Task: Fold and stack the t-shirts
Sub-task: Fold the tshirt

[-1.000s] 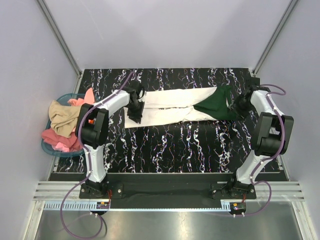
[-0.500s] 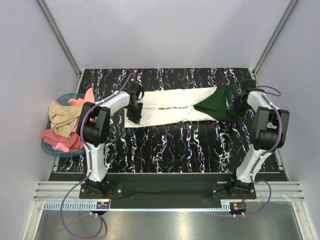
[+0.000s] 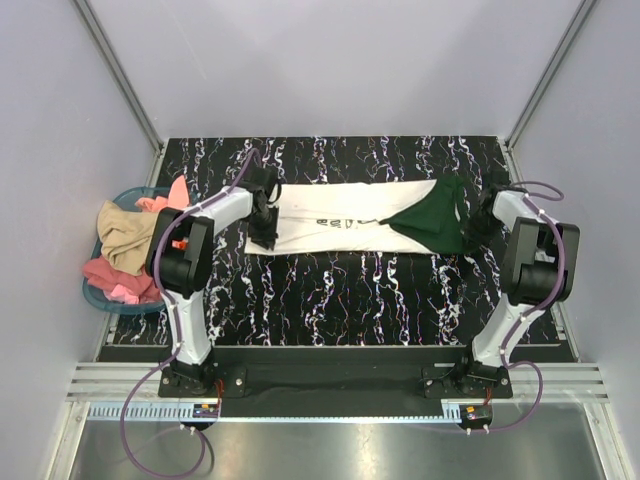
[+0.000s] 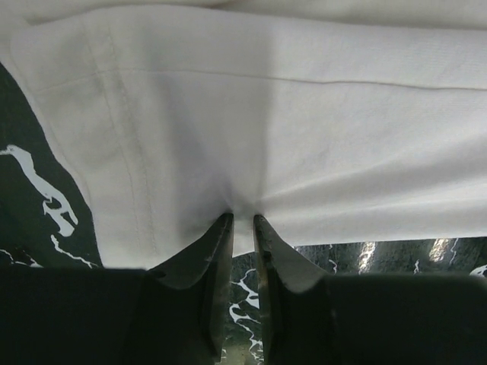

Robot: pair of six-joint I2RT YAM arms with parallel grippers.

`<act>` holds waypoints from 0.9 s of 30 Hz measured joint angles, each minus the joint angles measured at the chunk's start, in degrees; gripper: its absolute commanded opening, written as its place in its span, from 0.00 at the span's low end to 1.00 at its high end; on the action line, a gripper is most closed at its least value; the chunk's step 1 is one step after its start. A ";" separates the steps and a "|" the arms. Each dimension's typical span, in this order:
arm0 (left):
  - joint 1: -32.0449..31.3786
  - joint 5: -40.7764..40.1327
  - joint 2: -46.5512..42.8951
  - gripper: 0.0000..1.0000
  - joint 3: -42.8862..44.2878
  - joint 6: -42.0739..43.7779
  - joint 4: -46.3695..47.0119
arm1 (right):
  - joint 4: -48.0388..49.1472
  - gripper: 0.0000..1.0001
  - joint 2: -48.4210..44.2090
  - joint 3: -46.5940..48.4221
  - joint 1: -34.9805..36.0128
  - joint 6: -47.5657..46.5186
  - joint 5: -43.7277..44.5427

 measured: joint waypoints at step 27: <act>4.96 5.88 -5.01 0.35 3.87 1.95 -2.40 | -3.87 0.51 -10.25 -0.02 2.19 6.91 -8.76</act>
